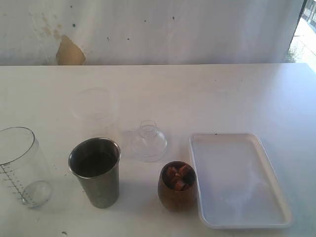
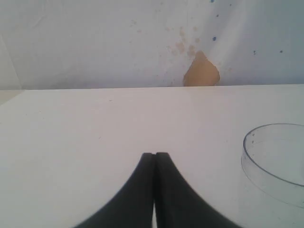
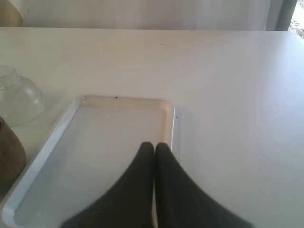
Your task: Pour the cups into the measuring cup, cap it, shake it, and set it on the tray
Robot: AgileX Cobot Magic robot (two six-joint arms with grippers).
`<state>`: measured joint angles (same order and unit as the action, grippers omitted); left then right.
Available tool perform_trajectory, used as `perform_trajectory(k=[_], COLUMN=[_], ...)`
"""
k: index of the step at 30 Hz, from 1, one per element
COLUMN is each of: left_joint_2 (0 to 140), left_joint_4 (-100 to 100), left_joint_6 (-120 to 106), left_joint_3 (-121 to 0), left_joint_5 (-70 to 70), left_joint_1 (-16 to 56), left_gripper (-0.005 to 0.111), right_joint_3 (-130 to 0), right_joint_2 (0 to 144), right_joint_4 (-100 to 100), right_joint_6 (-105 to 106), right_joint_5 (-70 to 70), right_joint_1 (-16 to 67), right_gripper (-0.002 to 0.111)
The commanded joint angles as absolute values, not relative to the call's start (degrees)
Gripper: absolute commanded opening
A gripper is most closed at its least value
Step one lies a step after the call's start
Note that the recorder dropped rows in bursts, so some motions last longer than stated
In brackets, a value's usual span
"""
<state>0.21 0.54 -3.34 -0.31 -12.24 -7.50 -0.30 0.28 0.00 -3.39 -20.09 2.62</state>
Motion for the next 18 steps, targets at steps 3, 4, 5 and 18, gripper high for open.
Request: perform_trajectory(k=[3, 4, 5, 18], left_joint_2=[0.0, 0.0, 0.0, 0.0], left_joint_4=[0.43, 0.43, 0.43, 0.43], left_joint_6=[-3.44, -3.44, -3.44, -3.44], left_joint_3=[0.0, 0.0, 0.0, 0.0], left_joint_5=[-11.59, -11.59, -11.59, -11.59], left_joint_1=[-7.28, -7.28, -7.28, -7.28], left_gripper=[0.0, 0.0, 0.0, 0.0], right_joint_3=[0.0, 0.0, 0.0, 0.0], right_joint_2=[0.0, 0.0, 0.0, 0.0], right_joint_4=[0.0, 0.0, 0.0, 2.71], right_joint_6=[-3.45, -3.45, -3.15, -6.59], right_joint_5=[-20.04, -20.04, -19.9, 21.69], right_joint_1=[2.78, 2.78, 2.78, 2.78], right_gripper=[0.0, 0.0, 0.0, 0.0])
